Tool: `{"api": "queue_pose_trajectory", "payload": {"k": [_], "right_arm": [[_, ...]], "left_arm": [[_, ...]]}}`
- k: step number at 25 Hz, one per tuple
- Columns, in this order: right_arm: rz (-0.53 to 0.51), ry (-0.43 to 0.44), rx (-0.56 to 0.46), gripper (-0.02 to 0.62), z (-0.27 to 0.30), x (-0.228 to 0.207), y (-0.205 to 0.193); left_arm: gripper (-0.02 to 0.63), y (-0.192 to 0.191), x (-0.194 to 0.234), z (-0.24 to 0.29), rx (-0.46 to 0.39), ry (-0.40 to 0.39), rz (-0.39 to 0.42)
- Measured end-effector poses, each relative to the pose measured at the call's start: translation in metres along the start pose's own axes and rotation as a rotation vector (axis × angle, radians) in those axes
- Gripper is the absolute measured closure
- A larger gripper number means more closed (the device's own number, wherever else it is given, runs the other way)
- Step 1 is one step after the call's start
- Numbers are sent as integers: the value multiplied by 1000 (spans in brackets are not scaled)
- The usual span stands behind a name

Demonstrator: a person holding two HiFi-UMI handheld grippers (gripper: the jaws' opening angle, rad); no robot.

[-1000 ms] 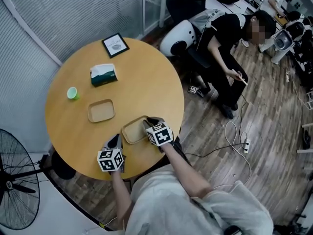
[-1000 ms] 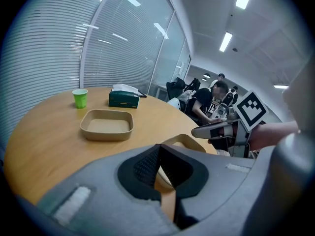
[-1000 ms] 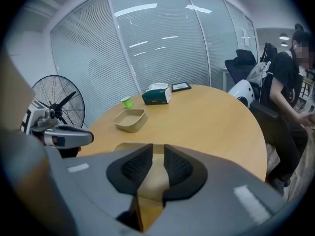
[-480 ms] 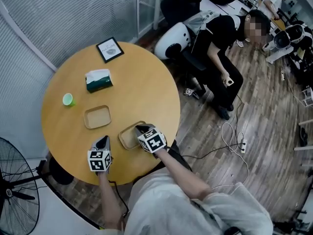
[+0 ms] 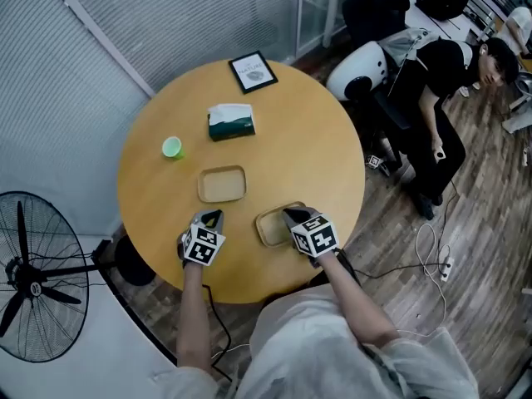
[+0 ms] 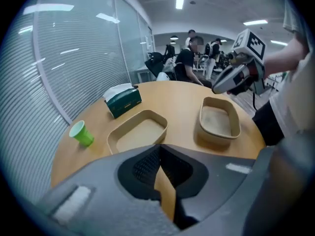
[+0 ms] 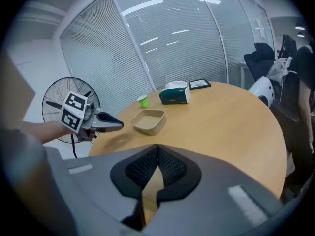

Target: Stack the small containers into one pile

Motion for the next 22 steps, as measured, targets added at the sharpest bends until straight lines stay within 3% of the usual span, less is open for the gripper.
{"api": "queue_pose_trajectory", "payload": {"k": [6,8,11,16,19,22], "right_arm": [[-1,25,24,595,5,10,2],[-8,26,35,595,2,15,-3],[-21,13,56,595,-5,17,-12],[22,-1,70,595,-14,17,-27],[37,-14,64,595,-20,12,-27],[46,-17,62,595,-25,9,-28]], "left_arm": [[598,19,28,22,110,-61,358],[552,23,30,33,137,-111,446],[534,26,35,51,183,-191,548],[515,19,31,74,301,-301,651],[522,20,26,86,342,-304,681],[583,17,23,92,373,-278,691]]}}
Point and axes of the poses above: the fingertips, and each gripper's own axes: z forward along the fingers, x to its left, y out of its top, the point moved 10 cm from there along -z, backward along the fingers, and after that the axes turned 2 degrees about -z, right-handed, at the moved point
